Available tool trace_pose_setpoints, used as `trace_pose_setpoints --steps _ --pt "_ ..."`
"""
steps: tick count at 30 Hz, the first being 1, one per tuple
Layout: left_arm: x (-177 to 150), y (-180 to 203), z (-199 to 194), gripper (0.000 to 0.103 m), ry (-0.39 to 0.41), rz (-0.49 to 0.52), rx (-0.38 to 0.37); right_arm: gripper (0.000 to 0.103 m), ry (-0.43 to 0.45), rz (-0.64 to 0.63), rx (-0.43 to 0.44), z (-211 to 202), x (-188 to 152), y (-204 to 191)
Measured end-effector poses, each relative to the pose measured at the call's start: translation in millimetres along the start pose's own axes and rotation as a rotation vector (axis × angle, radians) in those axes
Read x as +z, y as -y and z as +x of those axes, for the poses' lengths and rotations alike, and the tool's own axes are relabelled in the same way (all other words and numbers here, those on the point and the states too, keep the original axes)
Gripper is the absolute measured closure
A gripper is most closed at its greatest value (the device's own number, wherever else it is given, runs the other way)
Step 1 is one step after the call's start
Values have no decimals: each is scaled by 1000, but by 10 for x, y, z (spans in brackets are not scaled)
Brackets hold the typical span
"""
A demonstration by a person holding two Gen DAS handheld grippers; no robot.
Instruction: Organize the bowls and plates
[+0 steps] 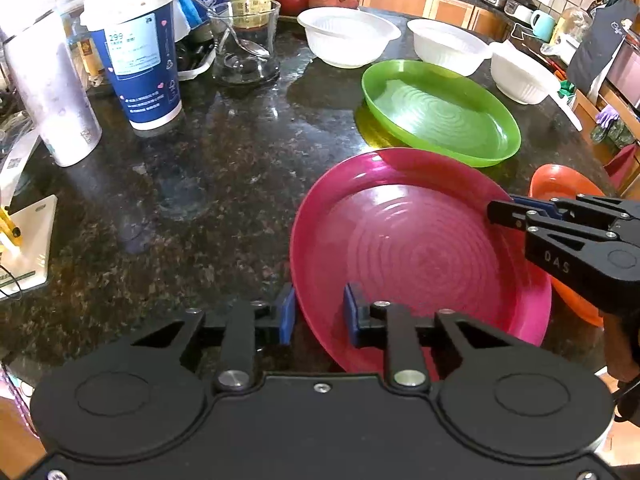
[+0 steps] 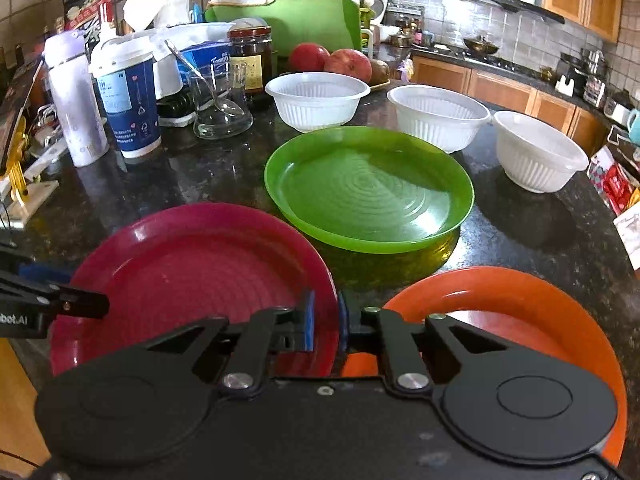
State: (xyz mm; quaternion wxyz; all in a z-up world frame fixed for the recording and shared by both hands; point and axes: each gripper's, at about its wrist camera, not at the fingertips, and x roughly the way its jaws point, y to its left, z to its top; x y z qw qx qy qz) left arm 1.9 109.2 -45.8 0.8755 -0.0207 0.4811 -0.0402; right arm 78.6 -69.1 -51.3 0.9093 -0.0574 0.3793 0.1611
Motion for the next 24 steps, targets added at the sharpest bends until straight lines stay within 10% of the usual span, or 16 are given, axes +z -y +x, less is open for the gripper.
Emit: trace_pose_setpoints --steps 24 --pt "275 -823 109 73 64 12 81 89 48 106 -4 311 311 -657"
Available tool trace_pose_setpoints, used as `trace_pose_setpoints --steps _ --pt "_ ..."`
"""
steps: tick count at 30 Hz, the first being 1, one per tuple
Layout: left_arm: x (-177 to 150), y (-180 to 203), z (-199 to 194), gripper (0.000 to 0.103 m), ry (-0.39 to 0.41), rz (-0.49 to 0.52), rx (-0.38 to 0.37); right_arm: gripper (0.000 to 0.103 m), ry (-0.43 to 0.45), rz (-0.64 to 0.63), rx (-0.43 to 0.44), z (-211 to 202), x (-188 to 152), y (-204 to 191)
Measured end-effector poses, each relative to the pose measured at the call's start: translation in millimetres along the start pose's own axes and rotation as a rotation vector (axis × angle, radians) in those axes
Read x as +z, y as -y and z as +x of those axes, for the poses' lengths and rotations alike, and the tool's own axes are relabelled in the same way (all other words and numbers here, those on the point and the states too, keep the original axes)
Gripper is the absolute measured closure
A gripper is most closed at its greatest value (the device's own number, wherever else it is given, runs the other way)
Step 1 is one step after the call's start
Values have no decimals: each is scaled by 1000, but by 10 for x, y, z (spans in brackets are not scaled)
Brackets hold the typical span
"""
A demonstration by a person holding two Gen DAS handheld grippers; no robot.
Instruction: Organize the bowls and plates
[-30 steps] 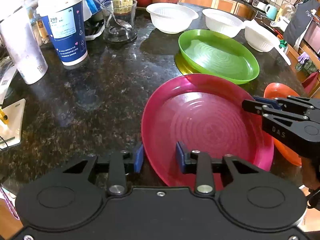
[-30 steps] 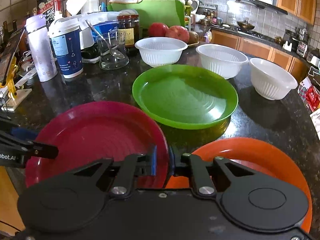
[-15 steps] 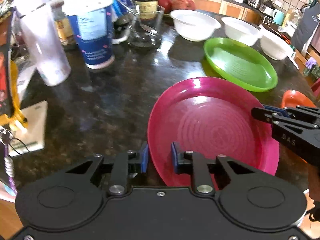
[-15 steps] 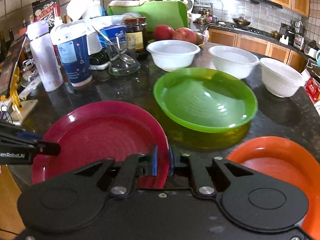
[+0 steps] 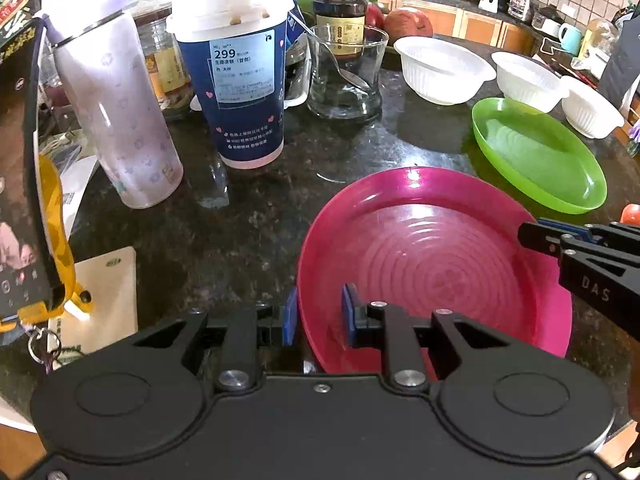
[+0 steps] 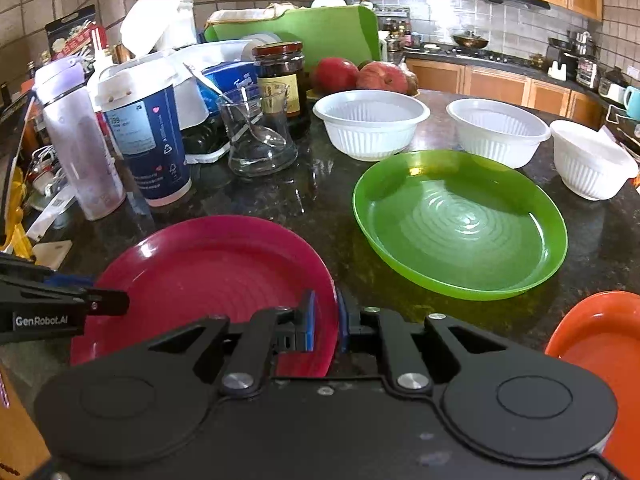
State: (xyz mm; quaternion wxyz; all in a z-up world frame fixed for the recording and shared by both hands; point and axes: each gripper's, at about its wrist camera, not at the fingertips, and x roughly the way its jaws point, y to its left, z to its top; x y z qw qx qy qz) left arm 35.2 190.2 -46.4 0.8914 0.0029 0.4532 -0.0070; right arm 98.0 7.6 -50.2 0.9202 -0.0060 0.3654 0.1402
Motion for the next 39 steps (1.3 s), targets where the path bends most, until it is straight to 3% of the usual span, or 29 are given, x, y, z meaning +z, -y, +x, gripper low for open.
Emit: trace_pose_setpoints --steps 6,8,10,14,22,26,32,39 --pt "5 0 -66 69 54 37 4 87 64 50 -50 -92 19 32" --pt "6 5 -131 64 89 51 11 85 88 71 -62 -159 23 59" --pt "25 8 -189 63 122 61 -4 80 115 95 -67 -241 18 95" --pt "65 61 -330 44 202 80 -35 74 178 135 -87 -447 -6 179" --pt "138 458 -426 33 255 102 -70 60 276 141 -160 -929 -132 584" --pt "146 809 -432 33 250 119 -98 57 288 154 -199 -1146 -222 975" --pt "136 1415 -387 34 193 161 -203 56 272 174 -266 -1367 -358 1590" --pt "61 1944 -263 34 94 193 -234 56 217 183 -291 -1438 -586 2146"
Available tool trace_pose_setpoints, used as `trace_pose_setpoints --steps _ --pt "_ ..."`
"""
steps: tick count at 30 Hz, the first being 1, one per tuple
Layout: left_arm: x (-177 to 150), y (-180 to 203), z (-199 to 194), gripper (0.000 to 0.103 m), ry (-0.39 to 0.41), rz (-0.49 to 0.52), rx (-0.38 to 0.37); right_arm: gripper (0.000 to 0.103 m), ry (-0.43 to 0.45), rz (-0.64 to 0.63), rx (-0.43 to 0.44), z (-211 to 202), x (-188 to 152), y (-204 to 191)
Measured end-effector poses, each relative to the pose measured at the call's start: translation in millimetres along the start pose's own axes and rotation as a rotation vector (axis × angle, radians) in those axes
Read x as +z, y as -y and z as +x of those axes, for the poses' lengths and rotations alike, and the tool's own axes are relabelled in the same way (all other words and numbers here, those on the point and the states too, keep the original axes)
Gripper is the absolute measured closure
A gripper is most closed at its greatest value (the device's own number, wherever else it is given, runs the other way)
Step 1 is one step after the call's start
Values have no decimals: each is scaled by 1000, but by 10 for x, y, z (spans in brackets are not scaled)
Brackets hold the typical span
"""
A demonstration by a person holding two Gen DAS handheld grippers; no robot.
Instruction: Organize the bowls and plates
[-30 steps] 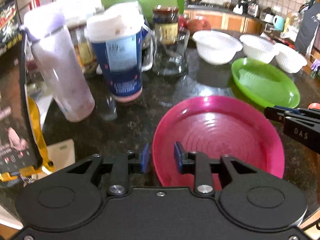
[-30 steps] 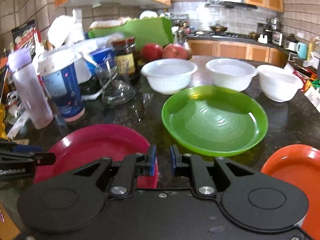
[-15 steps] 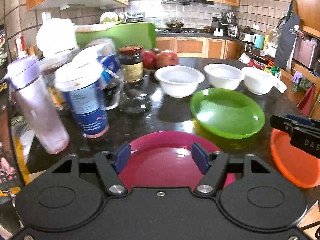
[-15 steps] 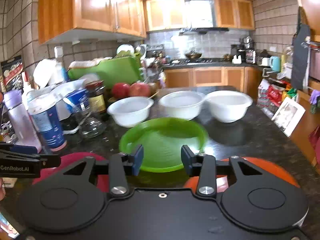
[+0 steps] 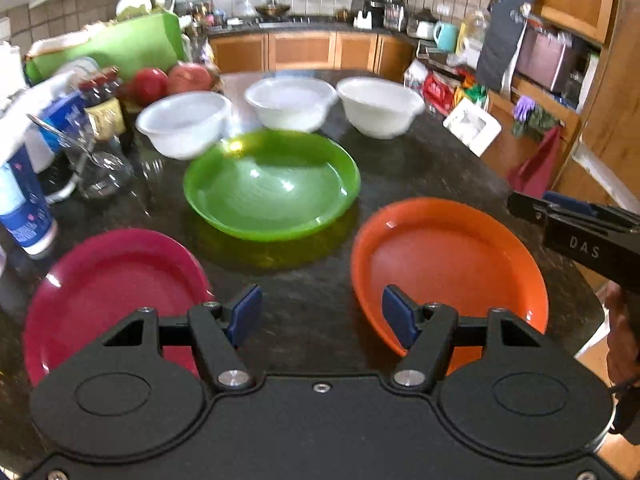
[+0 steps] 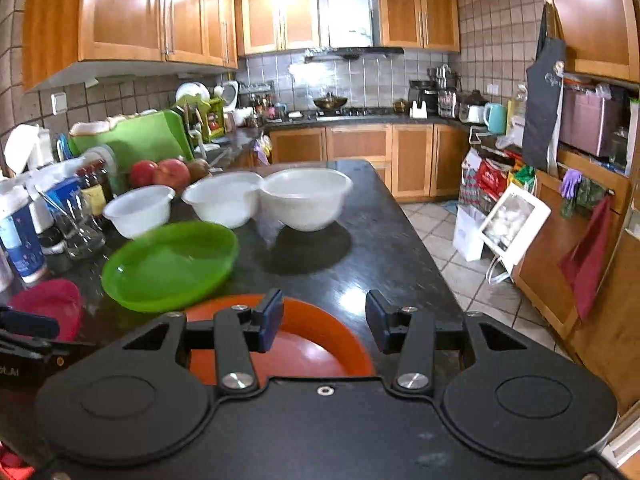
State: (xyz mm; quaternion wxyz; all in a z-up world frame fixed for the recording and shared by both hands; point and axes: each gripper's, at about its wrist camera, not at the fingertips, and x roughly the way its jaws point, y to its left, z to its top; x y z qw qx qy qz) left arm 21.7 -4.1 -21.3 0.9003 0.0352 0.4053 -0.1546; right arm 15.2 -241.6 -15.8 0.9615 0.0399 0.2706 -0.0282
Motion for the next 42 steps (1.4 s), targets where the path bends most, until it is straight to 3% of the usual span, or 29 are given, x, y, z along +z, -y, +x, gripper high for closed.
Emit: trace_pose_setpoints --steps 11,20,27,36,42 --pt "-55 285 205 39 -79 -86 54 56 -112 -13 103 300 -203 270" --pt "-94 396 313 45 -122 -141 94 57 -136 -34 166 363 -253 306" --pt "-87 422 328 47 -121 -160 109 74 -168 -5 183 422 -262 365" --pt "-67 469 328 56 -121 -150 103 78 -158 -11 183 419 -289 355" --pt "-49 480 329 66 -126 -157 89 87 -153 -31 172 402 -314 329"
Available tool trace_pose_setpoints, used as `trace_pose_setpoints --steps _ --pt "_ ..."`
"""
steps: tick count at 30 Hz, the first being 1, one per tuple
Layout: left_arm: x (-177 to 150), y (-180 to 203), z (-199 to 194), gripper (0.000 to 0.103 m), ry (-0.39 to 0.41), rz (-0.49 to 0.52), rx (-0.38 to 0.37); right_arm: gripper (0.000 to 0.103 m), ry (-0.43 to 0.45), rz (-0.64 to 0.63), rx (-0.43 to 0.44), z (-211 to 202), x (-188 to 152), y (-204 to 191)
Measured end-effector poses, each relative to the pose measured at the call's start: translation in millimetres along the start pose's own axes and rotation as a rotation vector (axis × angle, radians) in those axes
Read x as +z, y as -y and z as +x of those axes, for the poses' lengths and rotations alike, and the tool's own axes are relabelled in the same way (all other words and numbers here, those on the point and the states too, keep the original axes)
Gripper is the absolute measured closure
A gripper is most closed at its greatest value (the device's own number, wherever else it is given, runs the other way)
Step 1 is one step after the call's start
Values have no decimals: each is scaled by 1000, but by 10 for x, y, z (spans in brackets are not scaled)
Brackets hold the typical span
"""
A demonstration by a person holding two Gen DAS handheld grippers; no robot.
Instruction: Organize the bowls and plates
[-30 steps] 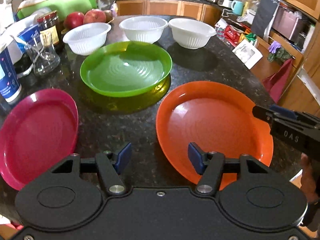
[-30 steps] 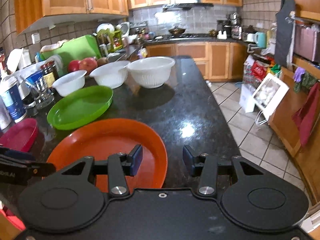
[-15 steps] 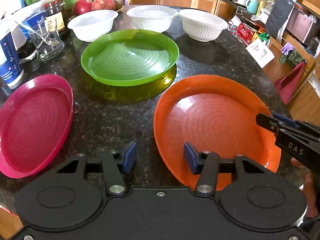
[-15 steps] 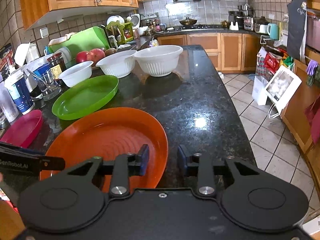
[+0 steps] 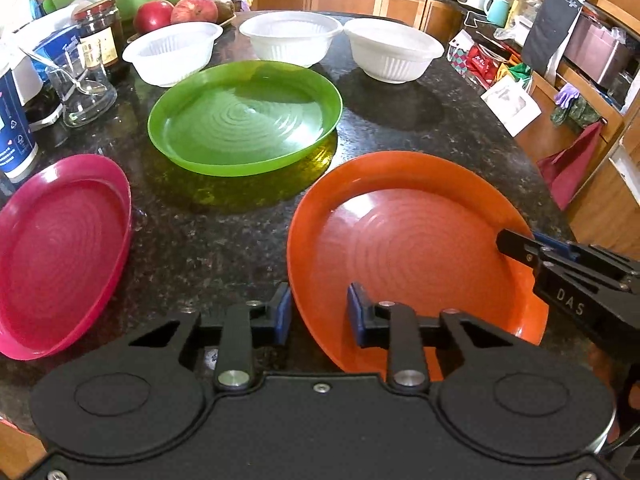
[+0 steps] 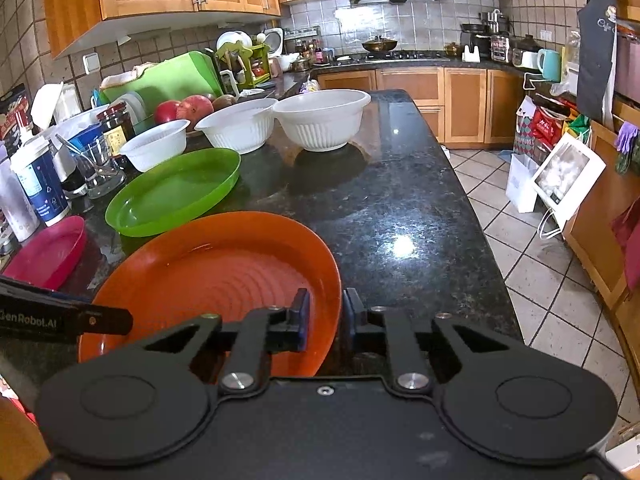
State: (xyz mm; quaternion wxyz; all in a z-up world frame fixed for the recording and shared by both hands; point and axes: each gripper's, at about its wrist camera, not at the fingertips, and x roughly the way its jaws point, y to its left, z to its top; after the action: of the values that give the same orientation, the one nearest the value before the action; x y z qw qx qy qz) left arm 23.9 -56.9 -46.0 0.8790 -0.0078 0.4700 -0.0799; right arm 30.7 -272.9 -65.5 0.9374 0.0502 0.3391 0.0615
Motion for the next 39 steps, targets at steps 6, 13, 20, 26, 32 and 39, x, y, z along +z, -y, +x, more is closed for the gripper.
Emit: trace_pose_setpoints --steps 6,13,20,26,32,39 --pt "10 -24 -1 73 -3 -25 7 92 1 -3 -17 -15 7 -3" --pt "11 -30 0 82 -9 -44 12 92 13 -2 -22 -41 19 7" --pt "22 -17 -38 83 3 -56 2 92 38 1 -28 -97 33 17" --pt "21 19 -46 83 9 -48 2 92 42 -2 -34 -109 25 25" --pt "6 20 5 83 -14 -50 3 92 27 -6 -38 -80 6 18" --pt "1 31 -9 83 -7 -66 -10 92 49 -3 -48 -129 29 31"
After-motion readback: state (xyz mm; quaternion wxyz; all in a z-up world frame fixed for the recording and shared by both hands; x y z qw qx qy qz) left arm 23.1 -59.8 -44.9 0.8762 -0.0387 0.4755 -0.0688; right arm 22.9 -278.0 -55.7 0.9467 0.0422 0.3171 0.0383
